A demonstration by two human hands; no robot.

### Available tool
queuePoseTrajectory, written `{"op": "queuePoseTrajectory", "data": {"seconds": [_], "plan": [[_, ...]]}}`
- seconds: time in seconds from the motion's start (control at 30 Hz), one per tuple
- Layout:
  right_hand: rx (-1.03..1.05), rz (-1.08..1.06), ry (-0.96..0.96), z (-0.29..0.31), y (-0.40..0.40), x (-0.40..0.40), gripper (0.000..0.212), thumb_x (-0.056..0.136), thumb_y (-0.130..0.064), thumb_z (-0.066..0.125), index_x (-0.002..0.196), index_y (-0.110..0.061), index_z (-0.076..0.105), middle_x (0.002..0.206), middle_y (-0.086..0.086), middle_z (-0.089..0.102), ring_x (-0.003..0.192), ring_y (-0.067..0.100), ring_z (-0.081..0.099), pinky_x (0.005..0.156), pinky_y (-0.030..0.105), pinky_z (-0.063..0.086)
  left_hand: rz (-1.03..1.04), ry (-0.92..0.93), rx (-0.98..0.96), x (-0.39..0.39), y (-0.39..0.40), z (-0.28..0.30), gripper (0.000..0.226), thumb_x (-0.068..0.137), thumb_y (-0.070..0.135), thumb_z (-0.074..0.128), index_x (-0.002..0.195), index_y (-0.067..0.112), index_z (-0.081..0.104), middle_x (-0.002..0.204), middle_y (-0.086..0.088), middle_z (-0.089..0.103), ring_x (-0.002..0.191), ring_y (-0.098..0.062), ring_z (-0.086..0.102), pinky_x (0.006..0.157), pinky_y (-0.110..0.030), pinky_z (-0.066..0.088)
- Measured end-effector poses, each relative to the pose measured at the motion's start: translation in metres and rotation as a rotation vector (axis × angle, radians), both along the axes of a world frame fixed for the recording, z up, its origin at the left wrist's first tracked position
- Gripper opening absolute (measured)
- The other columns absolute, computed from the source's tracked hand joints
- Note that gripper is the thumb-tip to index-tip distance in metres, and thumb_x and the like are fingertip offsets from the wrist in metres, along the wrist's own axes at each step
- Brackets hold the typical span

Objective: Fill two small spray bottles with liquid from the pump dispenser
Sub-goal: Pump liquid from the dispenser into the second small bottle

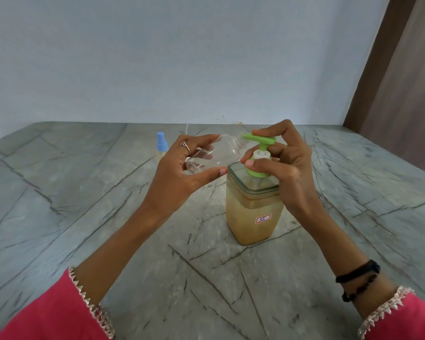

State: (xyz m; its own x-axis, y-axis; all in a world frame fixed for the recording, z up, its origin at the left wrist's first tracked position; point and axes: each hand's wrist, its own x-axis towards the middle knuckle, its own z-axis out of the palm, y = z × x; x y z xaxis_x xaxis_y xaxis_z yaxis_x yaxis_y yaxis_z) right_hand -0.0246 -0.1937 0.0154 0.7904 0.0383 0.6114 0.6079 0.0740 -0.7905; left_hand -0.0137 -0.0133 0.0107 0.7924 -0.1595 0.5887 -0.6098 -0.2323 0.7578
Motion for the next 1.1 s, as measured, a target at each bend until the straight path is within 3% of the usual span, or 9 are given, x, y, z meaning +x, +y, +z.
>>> {"op": "queuePoseTrajectory", "data": {"seconds": [0.23,0.47,0.57,0.67,0.77,0.87,0.97,1.1], "plan": [[-0.009,-0.02,-0.003,0.004,0.0,0.002,0.022,0.064,0.002,0.064,0.075,-0.013,0.053,0.066,0.003,0.07,0.065,0.014,0.066,0.058,0.019,0.05,0.015,-0.036,0.031,0.001,0.002,0.001,0.048,0.063,0.032,0.072,0.108,0.039,0.055,0.108,0.001,0.057,0.096,0.004,0.058,0.083,-0.013,0.049],[-0.089,0.001,-0.019,-0.003,-0.003,-0.001,0.044,0.074,-0.002,0.063,0.112,-0.02,0.052,0.08,0.005,0.072,0.08,0.012,0.068,0.07,0.019,0.05,-0.001,-0.001,-0.005,-0.003,0.0,0.005,0.047,0.064,0.031,0.071,0.106,0.039,0.055,0.108,0.002,0.058,0.094,0.007,0.058,0.079,-0.011,0.049],[-0.105,0.006,0.039,-0.001,-0.005,-0.002,0.045,0.075,-0.008,0.064,0.117,-0.02,0.053,0.086,0.002,0.073,0.087,0.014,0.068,0.072,0.02,0.051,-0.004,0.007,-0.015,-0.003,0.0,0.005,0.046,0.064,0.032,0.071,0.106,0.04,0.055,0.107,0.004,0.057,0.095,0.007,0.058,0.081,-0.013,0.05],[-0.255,-0.037,0.115,0.005,-0.01,-0.008,0.032,0.078,-0.023,0.069,0.11,-0.021,0.066,0.1,-0.007,0.072,0.099,0.01,0.066,0.077,0.016,0.05,-0.008,0.009,-0.022,-0.002,0.0,0.004,0.047,0.063,0.032,0.072,0.106,0.041,0.056,0.106,0.004,0.056,0.096,0.004,0.059,0.081,-0.013,0.05],[-0.339,-0.103,0.249,0.011,-0.013,-0.016,0.038,0.072,-0.05,0.066,0.104,-0.031,0.07,0.104,-0.015,0.07,0.096,-0.002,0.065,0.077,0.01,0.047,-0.006,0.006,-0.021,-0.002,0.002,0.004,0.047,0.063,0.033,0.072,0.107,0.04,0.056,0.106,0.004,0.056,0.097,0.003,0.059,0.081,-0.013,0.049],[-0.306,-0.134,0.443,0.017,-0.011,-0.023,0.063,0.066,-0.075,0.044,0.103,-0.032,0.071,0.101,-0.016,0.071,0.094,-0.004,0.064,0.086,0.022,0.043,0.003,0.008,-0.013,-0.003,0.001,0.004,0.047,0.063,0.033,0.072,0.107,0.04,0.056,0.107,0.006,0.056,0.096,0.005,0.058,0.082,-0.014,0.05],[-0.262,-0.205,0.564,0.025,0.0,-0.026,0.079,0.059,-0.086,0.031,0.097,-0.031,0.072,0.105,-0.009,0.069,0.105,0.01,0.061,0.1,0.041,0.04,0.016,0.002,-0.002,-0.004,0.001,0.005,0.046,0.064,0.032,0.072,0.106,0.041,0.055,0.107,0.006,0.056,0.095,0.009,0.057,0.079,-0.01,0.049],[-0.229,-0.223,0.599,0.035,0.013,-0.028,0.056,0.08,-0.074,0.035,0.081,-0.029,0.068,0.086,-0.011,0.067,0.083,0.01,0.062,0.072,0.027,0.042,0.022,-0.014,0.007,-0.006,0.001,0.006,0.045,0.064,0.032,0.072,0.106,0.042,0.055,0.108,0.004,0.056,0.094,0.01,0.056,0.079,-0.009,0.048]]}}
